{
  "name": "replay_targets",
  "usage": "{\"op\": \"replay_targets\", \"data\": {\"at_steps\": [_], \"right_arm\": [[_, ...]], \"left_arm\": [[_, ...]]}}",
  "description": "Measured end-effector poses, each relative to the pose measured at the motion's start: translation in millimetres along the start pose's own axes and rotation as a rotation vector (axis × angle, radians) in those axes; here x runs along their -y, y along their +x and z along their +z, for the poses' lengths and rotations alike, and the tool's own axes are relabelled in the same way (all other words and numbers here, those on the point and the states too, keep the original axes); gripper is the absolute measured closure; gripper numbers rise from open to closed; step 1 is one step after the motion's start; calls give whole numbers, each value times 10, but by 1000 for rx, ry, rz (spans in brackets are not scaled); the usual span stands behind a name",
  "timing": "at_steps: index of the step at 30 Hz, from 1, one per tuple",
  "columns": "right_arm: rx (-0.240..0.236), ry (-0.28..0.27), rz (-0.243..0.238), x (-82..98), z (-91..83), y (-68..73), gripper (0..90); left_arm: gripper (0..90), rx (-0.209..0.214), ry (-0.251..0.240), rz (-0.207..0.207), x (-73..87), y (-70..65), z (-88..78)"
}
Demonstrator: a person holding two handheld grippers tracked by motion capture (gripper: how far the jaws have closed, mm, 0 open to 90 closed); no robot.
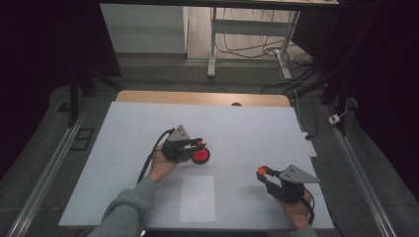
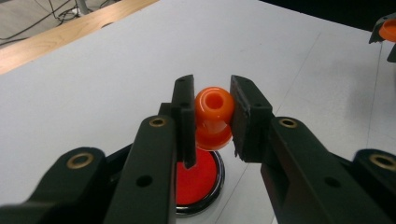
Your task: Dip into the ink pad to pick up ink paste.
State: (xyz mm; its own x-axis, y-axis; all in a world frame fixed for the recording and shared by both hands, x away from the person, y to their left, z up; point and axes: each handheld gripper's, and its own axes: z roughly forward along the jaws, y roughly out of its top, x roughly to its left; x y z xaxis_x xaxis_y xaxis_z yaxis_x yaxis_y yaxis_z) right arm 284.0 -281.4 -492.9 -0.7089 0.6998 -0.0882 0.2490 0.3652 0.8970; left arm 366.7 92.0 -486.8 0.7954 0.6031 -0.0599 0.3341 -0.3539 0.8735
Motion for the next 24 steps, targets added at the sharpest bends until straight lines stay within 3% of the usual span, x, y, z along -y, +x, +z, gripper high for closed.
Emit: {"op": "replay_targets", "data": {"at_steps": [9,24], "right_arm": [[3,3,-5,0,9,2,647],[-5,7,-2,8,19,2,647]], "left_arm": [[721,-14,63,8,91,52,95],[721,-35,120,-10,247,111,316]]}}
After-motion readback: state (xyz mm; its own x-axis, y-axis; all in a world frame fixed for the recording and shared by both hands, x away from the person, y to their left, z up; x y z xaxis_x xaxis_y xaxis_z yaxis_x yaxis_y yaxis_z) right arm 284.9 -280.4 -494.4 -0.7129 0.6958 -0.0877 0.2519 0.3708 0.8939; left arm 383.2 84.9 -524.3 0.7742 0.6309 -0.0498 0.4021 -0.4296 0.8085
